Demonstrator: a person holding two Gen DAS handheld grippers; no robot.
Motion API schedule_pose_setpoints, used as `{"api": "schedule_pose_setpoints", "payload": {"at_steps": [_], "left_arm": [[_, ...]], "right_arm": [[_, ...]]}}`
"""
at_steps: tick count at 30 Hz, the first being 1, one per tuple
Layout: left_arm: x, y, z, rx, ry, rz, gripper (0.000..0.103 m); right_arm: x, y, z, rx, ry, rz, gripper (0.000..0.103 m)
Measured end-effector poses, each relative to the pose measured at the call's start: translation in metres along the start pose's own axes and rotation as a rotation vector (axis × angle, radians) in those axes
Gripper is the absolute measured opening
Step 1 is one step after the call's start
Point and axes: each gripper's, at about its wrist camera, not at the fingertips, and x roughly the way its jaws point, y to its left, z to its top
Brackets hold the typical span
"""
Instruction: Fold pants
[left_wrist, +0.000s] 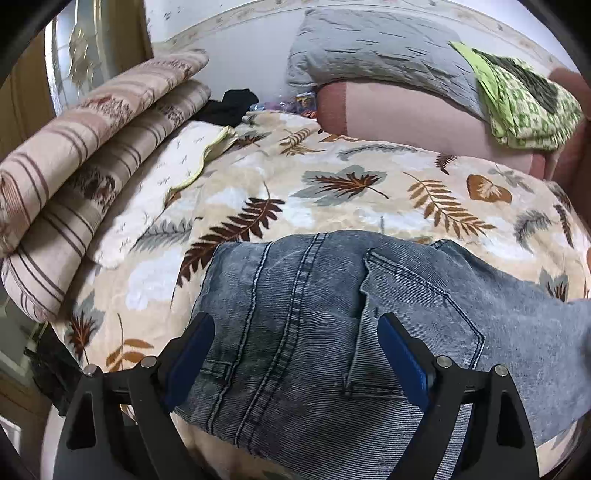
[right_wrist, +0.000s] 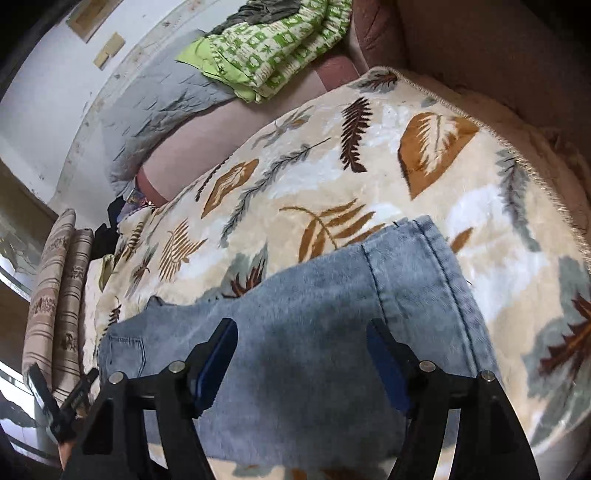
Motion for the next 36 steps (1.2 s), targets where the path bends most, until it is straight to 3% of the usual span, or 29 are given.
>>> {"api": "schedule_pose_setpoints", "payload": {"at_steps": [3,5,7,11,14,15,18,21,22,24,26,30,32,36], "left_arm": [[-0.002,-0.004,0.001,0.008,0.005,-0.009,0.09],[-0.004,-0.006,0.0,0.016,0.004,-0.018,0.09],[-0.004,-0.01,0.0,0.023,0.003,-0.032,0.09],[-0.001,-0.027,-0.005,0.038,0.026,-0.077,0.09],[-0.001,-0.046,-0.009,0.081,0.046,-0.1,0.09],[-0.004,-0.052,-0.01,0.104,0.045,-0.113,0.09],[-0.013,-0.068,-0.014,0.148,0.017,-0.136,0.09],[-0.014,-0.088,-0.015,0.156,0.047,-0.197,0.09],[-0.016,-0.097,-0.016,0.167,0.058,-0.219,0.09],[-0.02,-0.114,-0.017,0.196,0.076,-0.27,0.09],[-0.026,-0.129,-0.018,0.224,0.068,-0.307,0.09],[-0.031,-0.165,-0.019,0.243,0.092,-0.403,0.09],[-0.033,-0.187,-0.02,0.246,0.119,-0.47,0.09],[-0.034,-0.223,-0.026,0.281,0.153,-0.518,0.09]], "right_arm": [[0.036,-0.025,0.002,0.06,0.096,-0.063,0.083],[0.031,-0.028,0.004,0.087,0.047,-0.037,0.083],[0.025,-0.019,0.008,0.083,0.069,-0.031,0.083],[0.002,-0.005,0.014,0.027,-0.02,0.059,0.087],[0.041,-0.028,0.021,0.063,0.087,-0.008,0.091],[0.051,-0.04,0.021,0.106,0.114,0.014,0.09],[0.027,-0.033,0.026,0.128,0.058,0.083,0.09],[0.017,-0.03,0.03,0.079,-0.036,0.12,0.095],[0.03,-0.038,0.032,0.084,-0.006,0.099,0.099],[0.058,-0.063,0.031,0.172,0.115,0.098,0.097],[0.03,-0.064,0.031,0.216,0.054,0.143,0.096],[-0.034,-0.072,0.005,0.253,-0.053,0.219,0.097],[-0.049,-0.087,-0.024,0.309,-0.021,0.22,0.097],[-0.054,-0.126,-0.07,0.483,0.01,0.223,0.096]]}}
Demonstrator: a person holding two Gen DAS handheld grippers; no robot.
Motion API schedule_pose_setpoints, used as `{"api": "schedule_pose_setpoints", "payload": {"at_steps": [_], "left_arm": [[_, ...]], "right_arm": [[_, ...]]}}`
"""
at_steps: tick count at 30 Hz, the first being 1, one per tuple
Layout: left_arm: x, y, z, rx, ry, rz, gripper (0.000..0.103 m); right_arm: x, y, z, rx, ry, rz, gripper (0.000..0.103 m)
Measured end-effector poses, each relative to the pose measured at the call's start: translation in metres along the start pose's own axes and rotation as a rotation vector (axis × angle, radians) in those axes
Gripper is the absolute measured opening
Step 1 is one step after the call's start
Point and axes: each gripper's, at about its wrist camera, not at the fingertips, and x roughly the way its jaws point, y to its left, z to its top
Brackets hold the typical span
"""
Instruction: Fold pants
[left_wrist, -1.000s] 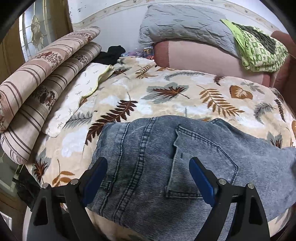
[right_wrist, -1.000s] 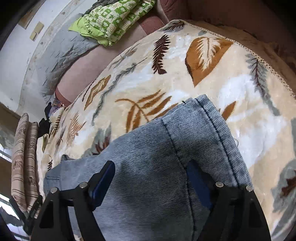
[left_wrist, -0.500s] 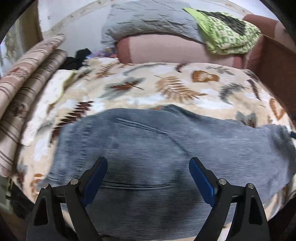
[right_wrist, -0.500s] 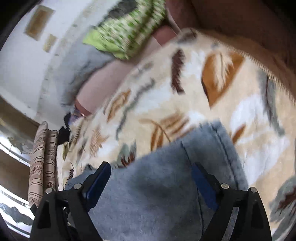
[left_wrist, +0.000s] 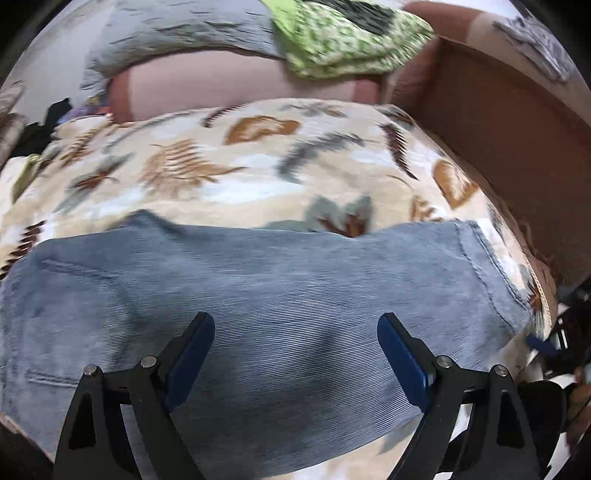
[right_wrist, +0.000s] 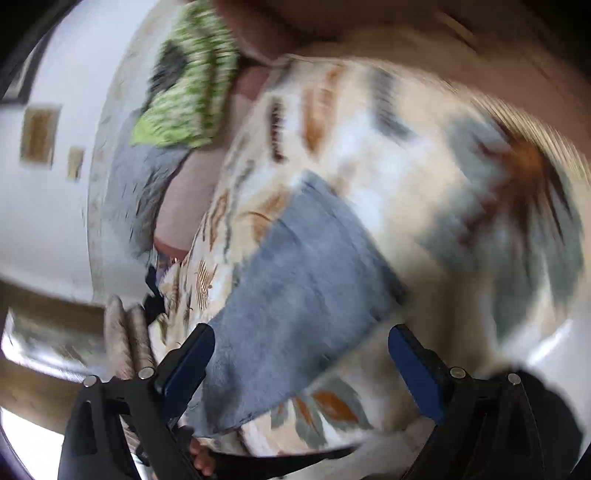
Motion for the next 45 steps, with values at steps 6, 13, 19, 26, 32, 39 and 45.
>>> {"api": "schedule_pose_setpoints", "payload": {"at_steps": [6,13,19,26,32,39,45], "left_arm": [[0.014,-0.025,0.003,0.016,0.026,-0.017,0.09],[0.057,-0.038,-0.015,0.161,0.109,0.143,0.096],[0.015,-0.039,-0.01,0.201,0.011,0.136,0.095],[0.056,-0.025,-0.03,0.246,0.111,0.207,0.103],[0.059,-0.019,-0.026,0.237,0.114,0.174,0.103],[-0.001,0.058,-0.025,-0.035,0.02,-0.037,0.099],[-0.079,0.189,-0.059,-0.37,-0.128,0.132,0.099]], "right_arm": [[0.009,-0.021,0.005,0.111,-0.026,0.019,0.086],[0.021,-0.013,0.012,0.082,-0.049,-0.063,0.073],[0.019,-0.017,0.015,0.065,-0.029,-0.126,0.061],[0.027,0.003,0.017,-0.045,-0.018,-0.274,0.03],[0.02,0.082,0.007,-0.274,-0.087,-0.321,0.025],[0.044,0.234,-0.088,-0.729,-0.09,-0.192,0.024],[0.148,0.236,-0.178,-0.815,0.182,-0.087,0.051]]}}
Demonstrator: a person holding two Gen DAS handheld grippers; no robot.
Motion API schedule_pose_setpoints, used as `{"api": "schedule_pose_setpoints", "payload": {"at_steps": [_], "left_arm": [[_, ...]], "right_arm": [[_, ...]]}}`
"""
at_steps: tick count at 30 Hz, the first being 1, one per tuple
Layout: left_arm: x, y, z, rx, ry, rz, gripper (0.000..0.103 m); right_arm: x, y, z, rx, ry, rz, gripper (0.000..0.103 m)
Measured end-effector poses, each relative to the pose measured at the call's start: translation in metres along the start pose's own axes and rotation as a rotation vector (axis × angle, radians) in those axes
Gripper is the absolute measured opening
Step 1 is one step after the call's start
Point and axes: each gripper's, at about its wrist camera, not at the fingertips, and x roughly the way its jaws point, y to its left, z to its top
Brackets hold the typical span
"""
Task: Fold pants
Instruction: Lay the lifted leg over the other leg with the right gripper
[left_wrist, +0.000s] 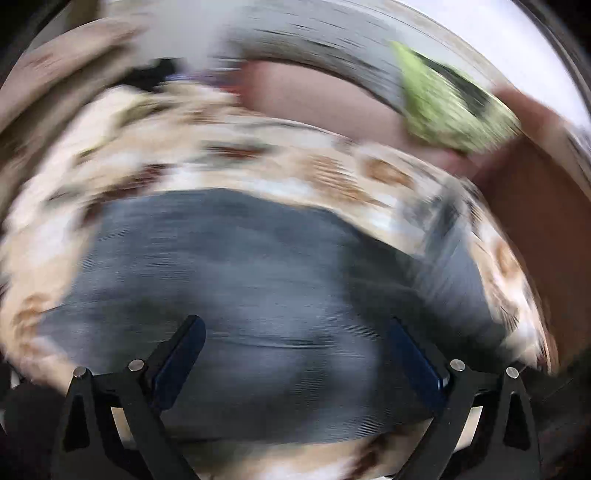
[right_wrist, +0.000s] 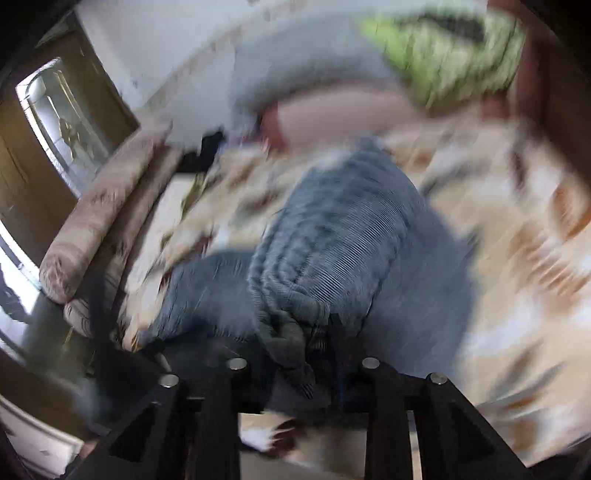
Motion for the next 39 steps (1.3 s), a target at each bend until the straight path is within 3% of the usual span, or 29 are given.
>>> {"api": "schedule_pose_setpoints", "payload": {"at_steps": [1,2,4,6,9,11,13,15,16,17,18,21,24,25,26,28,29,30,31,33,35,37,39], "left_arm": [[-0.003,0.015,0.002,-0.034,0.003,0.03,0.099],[-0.006,0.025,0.003,-0.053,0.009,0.05,0.099],[-0.01,0.028,0.006,-0.053,0.002,0.057,0.099],[-0.012,0.017,0.012,-0.044,-0.01,0.033,0.099],[-0.014,-0.026,0.016,0.019,-0.023,-0.071,0.099],[-0.01,-0.061,0.015,0.094,-0.028,-0.119,0.099],[0.002,-0.092,0.005,0.183,-0.023,-0.122,0.099],[0.039,-0.118,-0.015,0.334,0.096,-0.029,0.099],[0.068,-0.128,-0.031,0.421,0.203,0.04,0.099],[0.089,-0.13,-0.048,0.474,0.259,0.093,0.101],[0.081,-0.128,-0.051,0.463,0.155,0.073,0.102],[0.077,-0.129,-0.043,0.427,0.19,0.071,0.102],[0.058,-0.129,-0.031,0.395,0.098,0.054,0.102],[0.051,-0.131,-0.028,0.387,0.064,0.037,0.102],[0.049,-0.132,-0.027,0.389,0.044,0.02,0.102],[0.06,-0.134,-0.038,0.434,0.08,0.039,0.102],[0.078,-0.137,-0.046,0.482,0.152,0.081,0.102],[0.089,-0.133,-0.054,0.494,0.169,0.082,0.103],[0.084,-0.129,-0.055,0.471,0.109,0.057,0.103],[0.083,-0.132,-0.057,0.482,0.104,0.07,0.103],[0.084,-0.132,-0.057,0.48,0.109,0.069,0.103],[0.084,-0.129,-0.055,0.477,0.111,0.054,0.103],[0.082,-0.128,-0.057,0.477,0.103,0.054,0.103]], "right_arm": [[0.026,-0.006,-0.011,0.025,0.077,0.015,0.075],[0.06,-0.018,-0.025,0.079,0.189,0.006,0.077],[0.056,-0.02,-0.034,0.064,0.097,0.031,0.079],[0.039,-0.024,-0.03,0.104,0.107,0.106,0.079],[-0.006,-0.057,-0.019,0.234,0.002,0.18,0.081],[-0.023,-0.083,-0.017,0.327,-0.057,0.205,0.088],[-0.02,-0.122,-0.026,0.489,-0.058,0.254,0.093],[0.009,-0.149,-0.039,0.609,0.093,0.251,0.087],[0.003,-0.155,-0.037,0.616,0.068,0.29,0.087],[-0.004,-0.156,-0.031,0.61,0.07,0.294,0.087],[-0.016,-0.155,-0.016,0.565,0.052,0.267,0.087],[-0.038,-0.154,0.025,0.458,-0.005,0.214,0.087],[-0.015,-0.176,0.061,0.452,0.046,0.128,0.086],[-0.005,-0.185,0.066,0.45,0.073,0.107,0.077],[0.013,-0.191,0.072,0.453,0.108,0.092,0.055],[0.045,-0.199,0.077,0.48,0.195,0.105,0.031],[0.056,-0.195,0.08,0.452,0.226,0.091,0.026],[0.059,-0.189,0.086,0.395,0.232,0.039,0.024],[0.06,-0.179,0.09,0.326,0.229,-0.009,0.019],[0.051,-0.171,0.096,0.25,0.157,-0.104,0.018],[0.058,-0.168,0.094,0.138,0.128,-0.269,0.017],[0.06,-0.171,0.088,0.133,0.123,-0.239,0.019],[0.037,-0.18,0.089,0.245,0.096,-0.177,0.03]]}}
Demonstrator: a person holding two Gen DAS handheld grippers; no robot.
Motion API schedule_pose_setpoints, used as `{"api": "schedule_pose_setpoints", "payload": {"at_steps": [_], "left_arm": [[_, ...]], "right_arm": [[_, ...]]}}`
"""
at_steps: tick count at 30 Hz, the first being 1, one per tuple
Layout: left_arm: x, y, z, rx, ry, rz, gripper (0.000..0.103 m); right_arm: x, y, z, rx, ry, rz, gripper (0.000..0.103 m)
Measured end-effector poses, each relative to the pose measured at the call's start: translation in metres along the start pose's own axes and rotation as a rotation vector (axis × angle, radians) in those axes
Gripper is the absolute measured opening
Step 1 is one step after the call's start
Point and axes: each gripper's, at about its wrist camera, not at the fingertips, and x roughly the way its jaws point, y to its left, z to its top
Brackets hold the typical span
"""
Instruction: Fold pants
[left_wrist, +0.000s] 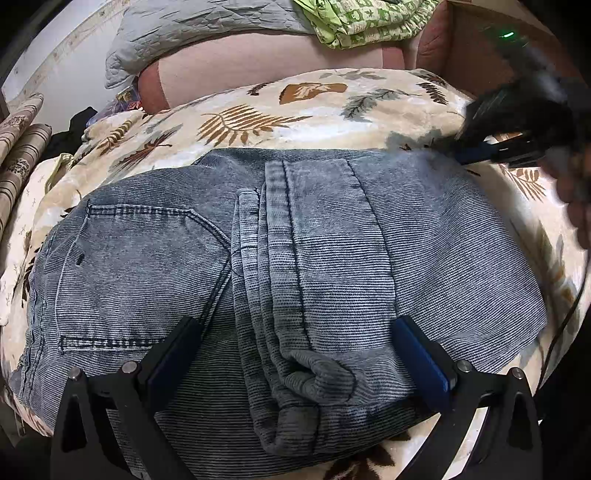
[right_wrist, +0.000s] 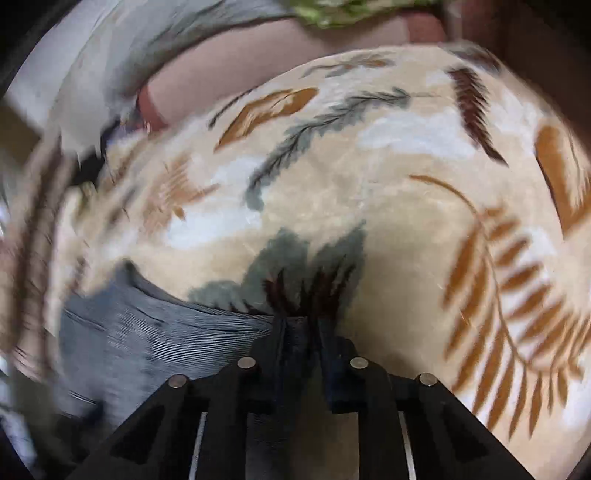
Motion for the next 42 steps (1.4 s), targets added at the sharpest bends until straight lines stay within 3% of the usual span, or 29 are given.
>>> {"api": "schedule_pose_setpoints", "payload": {"at_steps": [3,4,6,7,9,10,12,15,16,18,20,22,24,27,29,30,31,32,34,36,37,38,40,42], "left_arm": [[0.001,0.002,-0.002,-0.008,-0.014,0.0,0.103],[0.0,0.002,-0.002,-0.008,-0.017,0.0,0.103],[-0.003,0.002,-0.005,-0.009,-0.019,-0.007,0.103],[-0.003,0.003,-0.005,-0.011,-0.017,-0.014,0.103],[-0.007,0.005,-0.003,-0.011,0.003,-0.034,0.103],[-0.012,0.008,-0.003,-0.012,0.01,-0.047,0.103],[-0.028,0.018,-0.005,-0.042,-0.039,-0.046,0.103],[-0.05,0.04,-0.007,-0.12,-0.104,-0.059,0.103],[-0.057,0.052,-0.009,-0.173,-0.114,-0.057,0.103],[-0.066,0.075,-0.013,-0.278,-0.138,-0.076,0.103],[-0.069,0.097,-0.018,-0.397,-0.134,-0.095,0.103],[-0.068,0.11,-0.02,-0.458,-0.101,-0.116,0.103],[-0.071,0.111,-0.019,-0.463,-0.11,-0.11,0.103],[-0.075,0.101,-0.014,-0.445,-0.138,-0.136,0.103],[-0.067,0.089,-0.009,-0.41,-0.123,-0.149,0.103],[-0.057,0.083,-0.007,-0.376,-0.089,-0.138,0.103],[-0.037,0.072,-0.009,-0.314,0.002,-0.113,0.103],[-0.012,0.058,-0.013,-0.204,0.142,-0.07,0.103],[-0.026,0.047,-0.014,-0.11,0.052,-0.013,0.102],[-0.051,0.055,-0.005,-0.162,0.002,-0.115,0.102],[-0.069,0.064,0.0,-0.196,-0.067,-0.142,0.102],[-0.087,0.076,0.004,-0.216,-0.137,-0.106,0.103],[-0.104,0.097,0.008,-0.233,-0.195,-0.016,0.103],[-0.103,0.129,0.007,-0.271,-0.173,0.08,0.103]], "right_arm": [[-0.044,0.001,-0.011,0.038,-0.092,0.091,0.035],[-0.054,0.005,-0.017,0.05,-0.083,0.191,0.041],[-0.053,0.014,-0.036,0.063,-0.021,0.364,0.061],[-0.047,0.015,-0.045,0.059,-0.003,0.355,0.07],[-0.006,0.004,-0.062,0.07,0.116,0.223,0.062],[-0.003,-0.011,-0.068,0.126,0.088,0.24,0.057],[-0.024,-0.015,-0.066,0.188,0.067,0.274,0.057],[-0.065,0.001,-0.068,0.122,-0.002,0.321,0.058],[-0.072,0.006,-0.074,0.101,-0.007,0.358,0.065],[-0.065,0.014,-0.089,0.075,0.006,0.378,0.074],[-0.017,0.008,-0.115,0.04,0.15,0.284,0.07],[-0.022,-0.002,-0.12,0.086,0.085,0.318,0.069],[-0.038,0.006,-0.111,0.086,0.083,0.279,0.069],[-0.065,0.025,-0.108,0.006,0.029,0.341,0.069],[-0.052,0.031,-0.111,-0.027,0.054,0.327,0.071],[-0.028,0.026,-0.118,-0.041,0.133,0.242,0.071],[-0.011,0.02,-0.122,-0.028,0.193,0.226,0.069],[-0.012,0.016,-0.12,-0.015,0.165,0.248,0.068],[-0.024,0.022,-0.105,-0.012,0.182,0.229,0.068],[-0.042,0.04,-0.087,-0.077,0.113,0.221,0.068],[-0.047,0.05,-0.075,-0.101,0.099,0.229,0.068],[-0.048,0.057,-0.066,-0.117,0.094,0.234,0.068],[-0.041,0.08,-0.041,-0.158,0.087,0.227,0.068],[-0.021,0.103,-0.018,-0.192,0.098,0.233,0.068]]}}
